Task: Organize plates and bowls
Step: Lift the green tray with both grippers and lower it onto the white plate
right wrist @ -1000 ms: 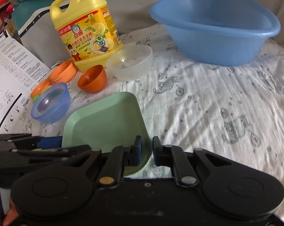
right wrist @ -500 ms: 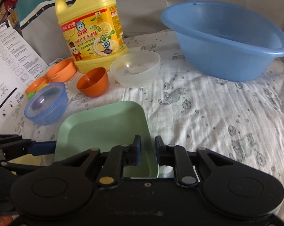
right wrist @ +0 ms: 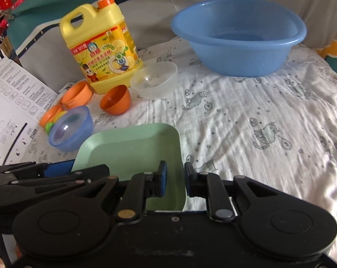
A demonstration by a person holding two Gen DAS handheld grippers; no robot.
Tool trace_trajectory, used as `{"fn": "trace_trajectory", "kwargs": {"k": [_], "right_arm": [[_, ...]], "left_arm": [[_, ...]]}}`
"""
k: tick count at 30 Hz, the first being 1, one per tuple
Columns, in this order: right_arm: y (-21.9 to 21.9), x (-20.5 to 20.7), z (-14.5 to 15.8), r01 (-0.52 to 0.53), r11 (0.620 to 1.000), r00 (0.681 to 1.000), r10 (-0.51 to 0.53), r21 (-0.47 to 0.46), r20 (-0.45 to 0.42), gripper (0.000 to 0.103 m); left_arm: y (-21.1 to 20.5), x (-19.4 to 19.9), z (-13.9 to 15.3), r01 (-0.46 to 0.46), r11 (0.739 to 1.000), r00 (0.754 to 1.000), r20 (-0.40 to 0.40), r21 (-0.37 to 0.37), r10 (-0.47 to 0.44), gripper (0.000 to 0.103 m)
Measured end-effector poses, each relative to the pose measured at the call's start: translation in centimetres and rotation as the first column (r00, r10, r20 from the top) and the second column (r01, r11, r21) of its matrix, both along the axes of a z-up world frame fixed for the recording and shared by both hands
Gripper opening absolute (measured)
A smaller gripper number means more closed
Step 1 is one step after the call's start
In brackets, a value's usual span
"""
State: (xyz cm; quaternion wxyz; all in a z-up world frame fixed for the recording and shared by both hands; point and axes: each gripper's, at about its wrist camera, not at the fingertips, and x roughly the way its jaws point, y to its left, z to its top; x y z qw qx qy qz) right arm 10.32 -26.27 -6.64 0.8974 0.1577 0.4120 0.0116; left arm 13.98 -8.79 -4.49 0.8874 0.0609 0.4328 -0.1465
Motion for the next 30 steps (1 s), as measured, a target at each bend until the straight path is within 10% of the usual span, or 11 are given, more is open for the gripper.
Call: {"fn": "trace_trajectory", "kwargs": {"k": [30], "right_arm": [[15.3,-8.2,7.3,-0.258,0.965,0.965,0.259,-0.037,0.035,0.018]], "left_arm": [[17.2,-11.2,5.7,-0.17,0.984,0.984,0.04,-0.056,0.172,0.042]]}}
